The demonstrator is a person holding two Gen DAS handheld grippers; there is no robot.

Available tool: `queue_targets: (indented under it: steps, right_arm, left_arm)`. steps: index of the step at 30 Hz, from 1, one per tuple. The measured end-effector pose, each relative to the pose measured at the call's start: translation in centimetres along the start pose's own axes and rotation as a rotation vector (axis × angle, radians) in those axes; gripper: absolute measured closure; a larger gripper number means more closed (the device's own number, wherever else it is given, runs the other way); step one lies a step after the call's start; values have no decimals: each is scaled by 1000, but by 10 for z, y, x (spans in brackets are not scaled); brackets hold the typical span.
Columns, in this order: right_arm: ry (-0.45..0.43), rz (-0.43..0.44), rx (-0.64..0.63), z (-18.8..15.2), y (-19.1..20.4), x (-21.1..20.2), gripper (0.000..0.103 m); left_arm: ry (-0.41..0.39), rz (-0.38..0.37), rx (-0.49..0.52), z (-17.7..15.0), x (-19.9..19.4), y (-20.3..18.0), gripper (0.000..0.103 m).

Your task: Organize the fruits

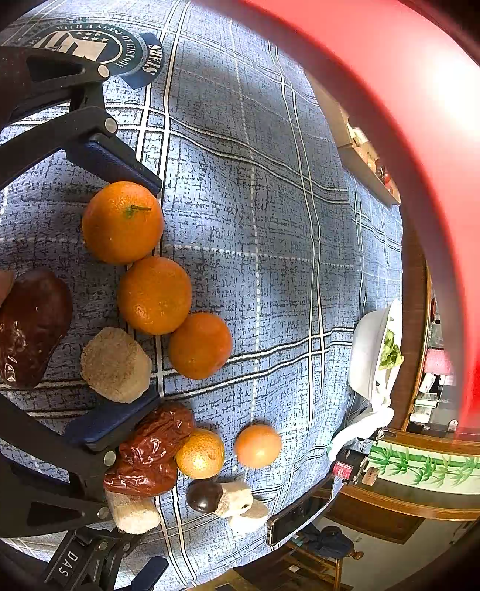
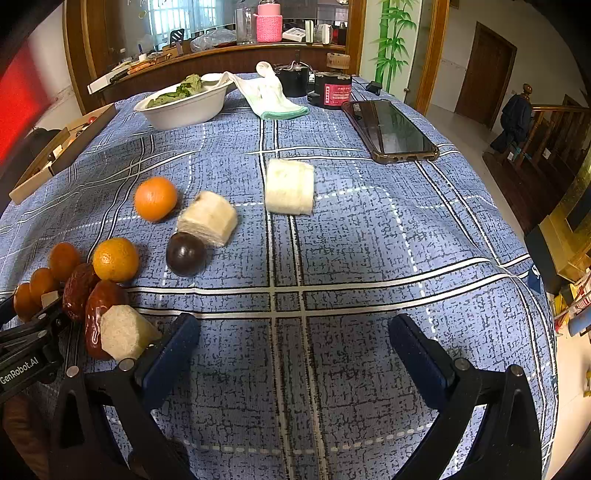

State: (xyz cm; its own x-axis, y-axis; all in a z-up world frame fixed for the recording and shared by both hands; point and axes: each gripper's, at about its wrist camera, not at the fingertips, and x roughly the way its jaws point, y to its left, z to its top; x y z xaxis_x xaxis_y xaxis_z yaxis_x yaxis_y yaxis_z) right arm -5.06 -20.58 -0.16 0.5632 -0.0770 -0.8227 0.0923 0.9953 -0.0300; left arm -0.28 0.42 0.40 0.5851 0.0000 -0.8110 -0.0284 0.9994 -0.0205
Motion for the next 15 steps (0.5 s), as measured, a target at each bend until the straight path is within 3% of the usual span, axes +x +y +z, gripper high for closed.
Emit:
queue_targets:
  steps: [15]
  right_arm:
    - [0,0,0,0,0,0,0]
  left_arm:
    - [1,0,1,2,2,0,0]
